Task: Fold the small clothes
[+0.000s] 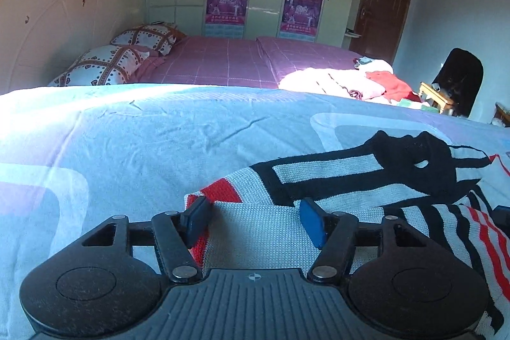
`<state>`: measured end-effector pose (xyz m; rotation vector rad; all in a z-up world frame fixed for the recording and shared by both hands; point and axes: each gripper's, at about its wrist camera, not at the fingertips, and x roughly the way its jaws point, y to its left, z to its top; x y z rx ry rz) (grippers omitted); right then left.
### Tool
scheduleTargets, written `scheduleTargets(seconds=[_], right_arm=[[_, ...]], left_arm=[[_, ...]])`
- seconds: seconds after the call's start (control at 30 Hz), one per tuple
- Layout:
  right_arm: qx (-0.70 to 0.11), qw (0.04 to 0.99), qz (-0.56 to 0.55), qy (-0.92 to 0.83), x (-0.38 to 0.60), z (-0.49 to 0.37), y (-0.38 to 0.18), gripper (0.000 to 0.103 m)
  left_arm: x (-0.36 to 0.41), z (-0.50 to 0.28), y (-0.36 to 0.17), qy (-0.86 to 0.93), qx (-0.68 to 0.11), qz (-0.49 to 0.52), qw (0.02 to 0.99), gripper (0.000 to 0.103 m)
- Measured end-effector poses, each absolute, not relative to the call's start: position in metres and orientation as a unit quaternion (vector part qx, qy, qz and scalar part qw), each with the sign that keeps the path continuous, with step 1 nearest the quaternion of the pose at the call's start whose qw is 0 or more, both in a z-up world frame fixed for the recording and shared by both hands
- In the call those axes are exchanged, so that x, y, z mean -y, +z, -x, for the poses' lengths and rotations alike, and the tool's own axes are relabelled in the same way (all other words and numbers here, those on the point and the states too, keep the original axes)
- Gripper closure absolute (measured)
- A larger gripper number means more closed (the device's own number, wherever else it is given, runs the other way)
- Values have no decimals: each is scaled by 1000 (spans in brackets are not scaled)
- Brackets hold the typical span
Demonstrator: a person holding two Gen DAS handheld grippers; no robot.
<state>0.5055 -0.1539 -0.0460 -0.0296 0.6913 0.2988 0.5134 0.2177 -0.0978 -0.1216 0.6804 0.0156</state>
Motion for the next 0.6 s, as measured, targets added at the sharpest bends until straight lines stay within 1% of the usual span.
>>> scheduleTargets(seconds=[0.03,0.1,0.17,0.23,0.3,0.33,0.37,0.4,0.43,0.47,0.53,0.6], right_arm=[[-340,929,18,145,154,-506,-44,93],[-336,932,22,134,156,-502,-33,84],[-320,937,9,142,162,-494,-23,85],[-327,933,2,151,163,-493,-23,86],[-346,926,13,150,160,-494,-32,88],[-346,926,19,148,161,-493,-37,88],[-338,929,19,147,162,-490,-39,88],[-338,930,19,143,164,-489,-38,88],[-339,931,21,132,164,-489,-34,87],[-333,935,23,122,165,-485,-29,82],[-319,939,7,131,168,-476,-19,82],[-313,937,7,158,162,-468,-15,82]], left_arm=[[-219,-512,-93,15,-334,57,941,40],[-220,-498,-78,45,-302,33,952,40],[-224,-490,-68,29,-287,39,957,40],[-219,-491,-68,16,-291,22,956,40],[-215,-496,-77,-2,-317,18,948,40],[-213,-499,-87,-5,-345,14,939,40],[-213,-495,-89,5,-335,8,942,31],[-211,-491,-88,24,-339,5,941,29],[-210,-482,-82,32,-334,2,942,29],[-206,-474,-77,39,-328,-4,944,29],[-195,-450,-62,32,-303,-8,952,29],[-179,-431,-54,-1,-290,13,957,29]])
